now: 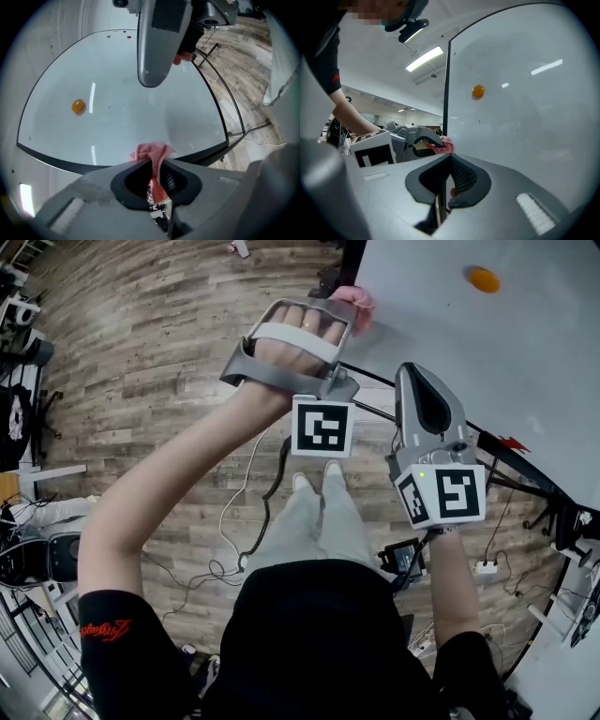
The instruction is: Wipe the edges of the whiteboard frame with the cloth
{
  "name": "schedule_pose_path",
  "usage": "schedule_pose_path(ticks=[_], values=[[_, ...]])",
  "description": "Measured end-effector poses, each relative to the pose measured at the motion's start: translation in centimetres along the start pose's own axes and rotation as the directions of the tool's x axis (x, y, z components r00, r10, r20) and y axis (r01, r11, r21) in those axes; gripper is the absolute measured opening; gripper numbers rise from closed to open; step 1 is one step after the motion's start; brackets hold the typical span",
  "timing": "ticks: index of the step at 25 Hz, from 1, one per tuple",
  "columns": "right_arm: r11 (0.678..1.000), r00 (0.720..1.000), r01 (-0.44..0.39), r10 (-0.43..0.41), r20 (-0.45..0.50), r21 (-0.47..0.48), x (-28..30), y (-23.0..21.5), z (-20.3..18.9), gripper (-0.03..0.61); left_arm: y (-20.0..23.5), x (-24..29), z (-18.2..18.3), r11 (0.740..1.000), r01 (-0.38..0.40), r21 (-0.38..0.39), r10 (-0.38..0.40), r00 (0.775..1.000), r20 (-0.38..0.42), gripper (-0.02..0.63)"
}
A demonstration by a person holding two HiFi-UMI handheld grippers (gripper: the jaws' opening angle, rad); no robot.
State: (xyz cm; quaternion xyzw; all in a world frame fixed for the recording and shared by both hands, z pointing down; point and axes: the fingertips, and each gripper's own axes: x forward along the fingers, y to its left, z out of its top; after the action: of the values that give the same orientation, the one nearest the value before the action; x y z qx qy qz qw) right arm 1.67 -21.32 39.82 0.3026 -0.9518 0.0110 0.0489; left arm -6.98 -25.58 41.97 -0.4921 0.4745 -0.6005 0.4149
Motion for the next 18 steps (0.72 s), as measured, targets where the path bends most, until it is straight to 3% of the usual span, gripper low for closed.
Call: schedule_pose_path(ticks=[18], values=[[0.999,0.999,0.006,-0.004,-0.046,0.036,0.7,-0.5,-2.9,0.002,-3.2,0.6,0.1,1.0,0.024,0.0,-0.024,1.0,0.013,0.04]])
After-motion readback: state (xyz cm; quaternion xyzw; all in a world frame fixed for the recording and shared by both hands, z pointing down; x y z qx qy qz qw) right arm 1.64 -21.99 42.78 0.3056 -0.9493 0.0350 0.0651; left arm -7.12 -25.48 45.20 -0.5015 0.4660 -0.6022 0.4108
